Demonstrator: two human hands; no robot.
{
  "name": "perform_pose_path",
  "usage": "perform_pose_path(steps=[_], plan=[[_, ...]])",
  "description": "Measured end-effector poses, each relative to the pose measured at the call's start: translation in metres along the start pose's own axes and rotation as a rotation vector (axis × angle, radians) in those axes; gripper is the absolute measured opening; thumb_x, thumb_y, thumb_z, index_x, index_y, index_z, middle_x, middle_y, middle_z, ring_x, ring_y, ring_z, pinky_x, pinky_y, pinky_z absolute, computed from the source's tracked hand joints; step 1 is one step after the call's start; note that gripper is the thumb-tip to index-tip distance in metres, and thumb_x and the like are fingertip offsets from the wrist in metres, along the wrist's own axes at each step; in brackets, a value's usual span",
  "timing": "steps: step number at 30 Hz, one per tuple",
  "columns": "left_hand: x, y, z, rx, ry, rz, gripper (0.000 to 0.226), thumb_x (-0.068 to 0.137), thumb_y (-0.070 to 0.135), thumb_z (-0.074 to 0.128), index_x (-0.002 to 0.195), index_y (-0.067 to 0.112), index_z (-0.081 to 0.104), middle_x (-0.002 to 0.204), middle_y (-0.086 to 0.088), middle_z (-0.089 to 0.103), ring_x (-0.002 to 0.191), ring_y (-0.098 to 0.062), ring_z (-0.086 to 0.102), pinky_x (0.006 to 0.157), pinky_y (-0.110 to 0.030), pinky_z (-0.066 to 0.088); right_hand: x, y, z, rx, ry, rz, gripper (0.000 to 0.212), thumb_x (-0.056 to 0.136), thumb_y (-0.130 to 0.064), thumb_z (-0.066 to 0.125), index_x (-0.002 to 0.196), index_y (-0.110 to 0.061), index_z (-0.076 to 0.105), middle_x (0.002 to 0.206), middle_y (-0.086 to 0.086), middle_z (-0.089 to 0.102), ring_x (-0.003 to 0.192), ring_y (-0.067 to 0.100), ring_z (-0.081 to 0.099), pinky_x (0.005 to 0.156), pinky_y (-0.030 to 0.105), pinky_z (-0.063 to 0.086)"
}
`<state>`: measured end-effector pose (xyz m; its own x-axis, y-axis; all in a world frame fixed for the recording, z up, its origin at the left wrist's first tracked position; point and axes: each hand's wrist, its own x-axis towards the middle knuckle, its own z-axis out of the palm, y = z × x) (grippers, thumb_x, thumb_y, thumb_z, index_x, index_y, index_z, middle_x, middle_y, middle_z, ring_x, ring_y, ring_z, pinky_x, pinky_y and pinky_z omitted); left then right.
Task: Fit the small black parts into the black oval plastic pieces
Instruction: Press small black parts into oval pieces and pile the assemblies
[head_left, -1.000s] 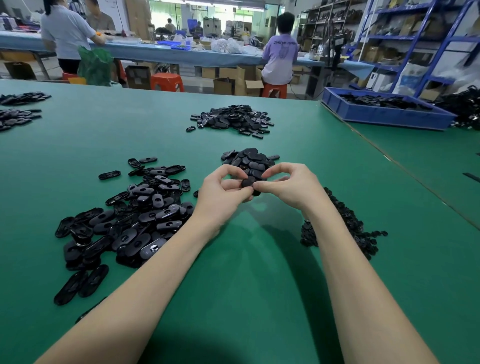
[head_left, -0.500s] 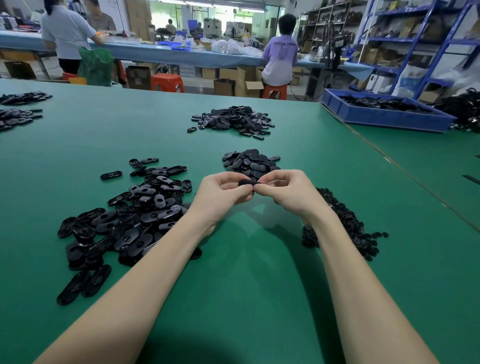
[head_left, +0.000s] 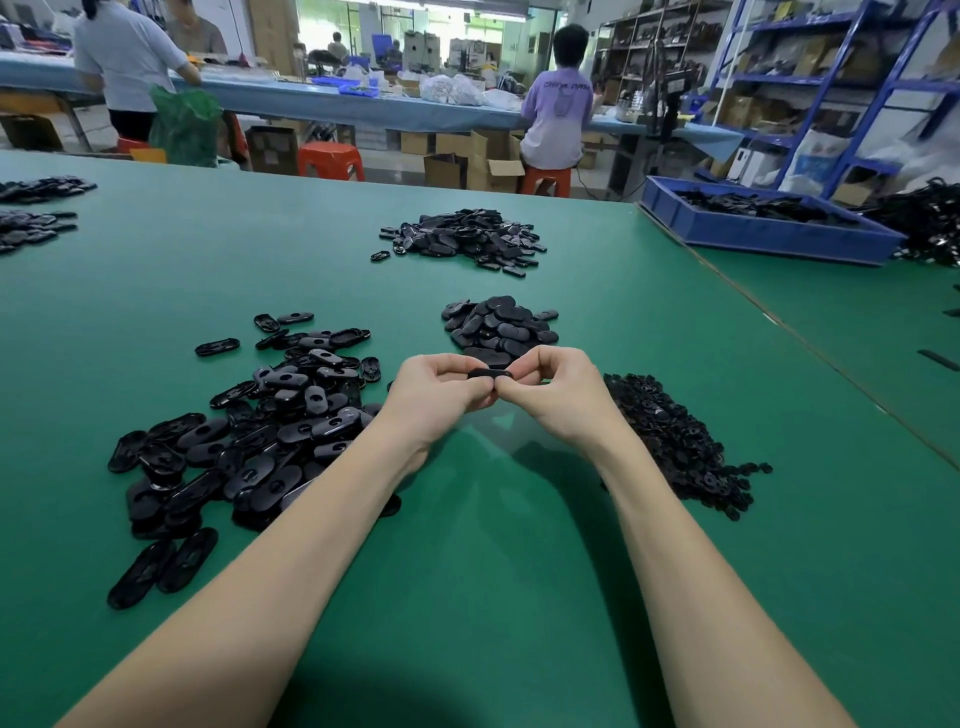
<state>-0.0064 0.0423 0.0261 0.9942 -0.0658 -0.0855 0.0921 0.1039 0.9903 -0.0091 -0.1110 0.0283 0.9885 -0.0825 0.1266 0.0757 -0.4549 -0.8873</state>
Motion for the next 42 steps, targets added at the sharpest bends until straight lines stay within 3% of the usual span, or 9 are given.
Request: perform_pose_path(steps=[6, 10, 14, 18, 22, 27, 30, 36, 42], plan=[[0.006, 0.001, -0.014, 0.283, -0.097, 0.182, 0.021, 0.086, 0.004, 0.073, 0.102, 0.017, 0.066, 0.084, -0.007, 0.078, 0.079, -0.02, 0.075, 0.084, -0.027, 0.058, -0.001, 0.002, -0.003, 0.338, -0.025, 0.13, 0.01, 0.088, -0.014, 0.077, 0.085, -0.019, 0.068, 0.064, -0.009, 0.059, 0.046, 0.009, 0.043, 0.041, 0.016, 0.032], [0.02, 0.004, -0.017, 0.409, -0.043, 0.268, 0.019, 0.082, 0.013, 0.081, 0.094, 0.025, 0.072, 0.084, 0.005, 0.076, 0.075, -0.016, 0.071, 0.075, -0.03, 0.059, 0.002, 0.003, -0.006, 0.351, 0.01, 0.176, 0.016, 0.089, -0.029, 0.077, 0.101, -0.021, 0.069, 0.082, -0.004, 0.077, 0.044, 0.008, 0.047, 0.042, 0.016, 0.035], [0.056, 0.014, -0.004, 0.494, 0.136, 0.332, 0.016, 0.075, 0.029, 0.086, 0.084, 0.031, 0.073, 0.082, 0.012, 0.072, 0.064, 0.004, 0.061, 0.064, -0.012, 0.047, 0.006, 0.009, 0.006, 0.28, 0.071, 0.196, 0.012, 0.094, -0.035, 0.07, 0.095, -0.023, 0.068, 0.086, -0.003, 0.079, 0.049, 0.006, 0.055, 0.049, 0.017, 0.044], [0.1, 0.029, 0.023, 0.475, 0.233, 0.205, 0.017, 0.07, 0.032, 0.087, 0.082, 0.029, 0.075, 0.073, 0.007, 0.065, 0.071, -0.011, 0.06, 0.072, -0.023, 0.05, 0.008, 0.015, 0.016, 0.111, 0.03, 0.174, 0.011, 0.089, -0.036, 0.068, 0.088, -0.026, 0.071, 0.081, -0.01, 0.078, 0.07, 0.012, 0.065, 0.083, 0.038, 0.057], [0.128, 0.029, 0.037, 0.479, 0.257, 0.049, 0.017, 0.069, 0.031, 0.088, 0.074, 0.029, 0.072, 0.092, 0.005, 0.072, 0.082, -0.009, 0.06, 0.075, -0.022, 0.048, 0.008, 0.015, 0.013, 0.142, 0.011, 0.184, 0.012, 0.089, -0.034, 0.067, 0.086, -0.024, 0.072, 0.08, -0.01, 0.077, 0.048, 0.007, 0.056, 0.078, 0.034, 0.054], [0.135, 0.018, 0.035, 0.473, 0.284, 0.022, 0.025, 0.069, 0.032, 0.088, 0.085, 0.028, 0.07, 0.093, 0.005, 0.068, 0.095, -0.015, 0.064, 0.086, -0.026, 0.053, 0.01, 0.018, 0.013, 0.135, 0.003, 0.184, 0.01, 0.088, -0.026, 0.065, 0.081, -0.022, 0.072, 0.079, -0.008, 0.078, 0.049, 0.008, 0.055, 0.077, 0.035, 0.055], [0.121, 0.018, 0.03, 0.463, 0.29, 0.071, 0.031, 0.069, 0.035, 0.086, 0.091, 0.03, 0.066, 0.085, 0.008, 0.063, 0.09, -0.015, 0.063, 0.081, -0.028, 0.053, 0.011, 0.02, 0.013, 0.117, -0.006, 0.189, 0.012, 0.088, -0.027, 0.065, 0.08, -0.023, 0.073, 0.077, -0.01, 0.077, 0.053, 0.009, 0.056, 0.082, 0.038, 0.057], [0.06, -0.007, 0.024, 0.362, 0.132, 0.074, 0.011, 0.078, 0.03, 0.08, 0.082, 0.027, 0.07, 0.07, 0.011, 0.063, 0.075, -0.01, 0.061, 0.064, -0.023, 0.043, 0.009, 0.017, 0.013, -0.023, 0.001, 0.18, 0.012, 0.084, -0.033, 0.067, 0.083, -0.024, 0.074, 0.081, -0.007, 0.078, 0.08, 0.02, 0.071, 0.088, 0.045, 0.059], [0.024, -0.011, 0.01, 0.38, 0.069, 0.136, 0.003, 0.084, 0.029, 0.072, 0.082, 0.027, 0.071, 0.047, 0.02, 0.053, 0.047, 0.004, 0.048, 0.049, -0.012, 0.035, 0.003, 0.009, 0.012, -0.108, -0.018, 0.144, 0.012, 0.082, -0.039, 0.069, 0.084, -0.027, 0.074, 0.081, -0.006, 0.077, 0.077, 0.02, 0.073, 0.086, 0.044, 0.059]])
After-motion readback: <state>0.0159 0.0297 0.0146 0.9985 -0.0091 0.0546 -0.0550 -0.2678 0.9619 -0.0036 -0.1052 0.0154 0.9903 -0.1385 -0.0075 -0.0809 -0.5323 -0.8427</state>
